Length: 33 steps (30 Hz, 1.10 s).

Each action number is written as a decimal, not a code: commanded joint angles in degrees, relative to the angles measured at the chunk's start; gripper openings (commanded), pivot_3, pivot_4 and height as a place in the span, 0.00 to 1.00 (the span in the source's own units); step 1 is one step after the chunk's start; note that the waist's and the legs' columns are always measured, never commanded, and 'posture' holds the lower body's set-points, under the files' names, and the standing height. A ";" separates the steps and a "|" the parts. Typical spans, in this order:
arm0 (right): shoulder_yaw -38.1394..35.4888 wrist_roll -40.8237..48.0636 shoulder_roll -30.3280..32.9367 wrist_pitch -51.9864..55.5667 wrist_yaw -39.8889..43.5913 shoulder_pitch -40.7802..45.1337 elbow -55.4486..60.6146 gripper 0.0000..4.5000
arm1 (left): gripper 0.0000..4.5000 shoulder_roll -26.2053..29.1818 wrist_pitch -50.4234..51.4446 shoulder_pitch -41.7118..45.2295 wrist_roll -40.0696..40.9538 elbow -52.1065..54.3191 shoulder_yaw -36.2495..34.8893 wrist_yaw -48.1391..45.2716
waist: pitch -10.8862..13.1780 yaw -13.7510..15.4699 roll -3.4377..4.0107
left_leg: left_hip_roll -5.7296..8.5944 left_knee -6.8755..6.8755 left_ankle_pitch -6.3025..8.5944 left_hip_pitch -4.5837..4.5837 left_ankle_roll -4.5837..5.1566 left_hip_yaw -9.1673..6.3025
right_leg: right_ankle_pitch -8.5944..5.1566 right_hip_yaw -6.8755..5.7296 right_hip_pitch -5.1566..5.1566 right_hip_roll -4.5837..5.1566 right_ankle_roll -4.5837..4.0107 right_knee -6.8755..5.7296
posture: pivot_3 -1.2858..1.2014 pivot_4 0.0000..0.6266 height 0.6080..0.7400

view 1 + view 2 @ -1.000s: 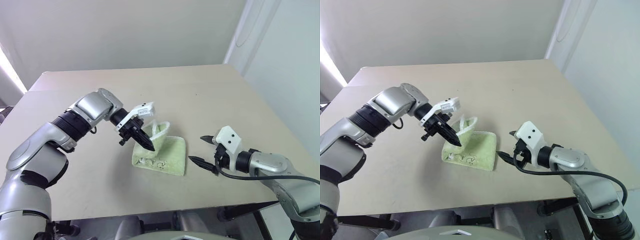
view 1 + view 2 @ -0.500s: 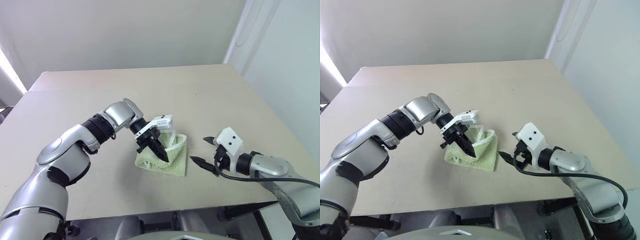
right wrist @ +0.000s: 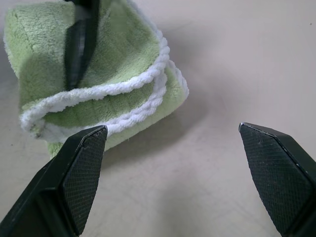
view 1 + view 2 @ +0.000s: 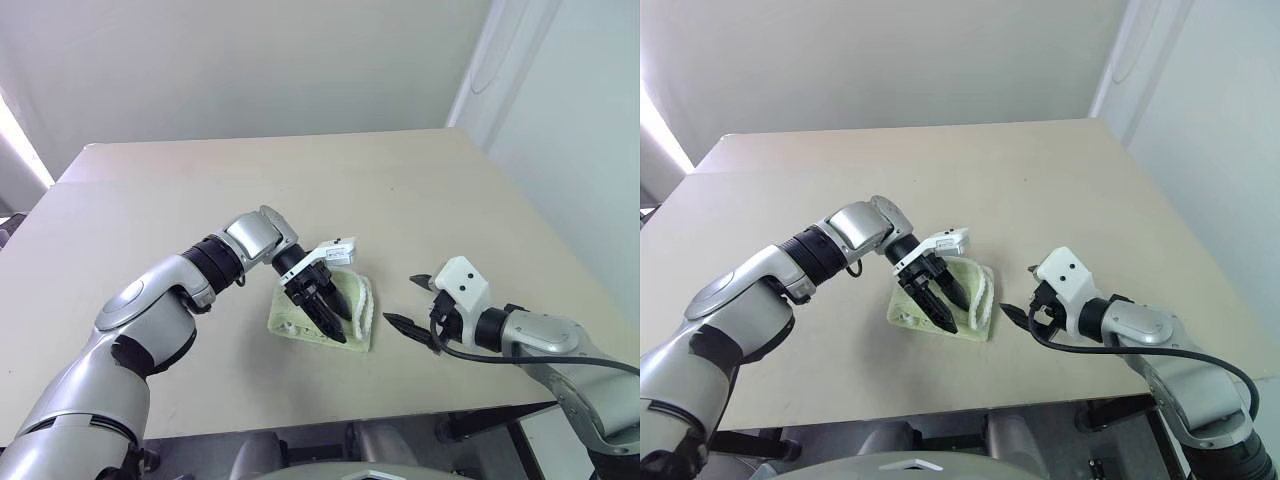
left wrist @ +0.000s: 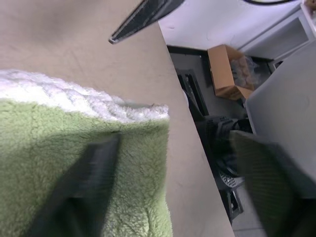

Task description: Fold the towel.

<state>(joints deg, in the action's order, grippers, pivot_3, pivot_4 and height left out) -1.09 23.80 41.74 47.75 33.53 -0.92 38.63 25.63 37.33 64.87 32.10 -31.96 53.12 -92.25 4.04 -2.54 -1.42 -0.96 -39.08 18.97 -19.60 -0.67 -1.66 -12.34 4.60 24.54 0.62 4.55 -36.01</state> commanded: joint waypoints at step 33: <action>15.94 -1.39 -12.96 -6.55 1.19 15.81 -16.99 1.00 | 0.99 6.06 -21.50 -31.35 -14.97 18.09 -36.24 14.77 | -0.04 -0.06 0.09 | 0.04 -0.08 -0.02 0.18 -0.01 -0.04 | 0.06 0.11 -0.19 -0.05 -0.01 -0.15 | 0.52 0.00 0.79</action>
<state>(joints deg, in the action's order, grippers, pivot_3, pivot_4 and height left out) 14.24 23.21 29.90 42.78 34.86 14.14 22.16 31.94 16.96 33.52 17.81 -14.60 17.21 -77.64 4.00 -2.59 -1.34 -0.92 -39.16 18.96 -19.43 -0.68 -1.71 -12.28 4.72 24.36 0.57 4.54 -36.16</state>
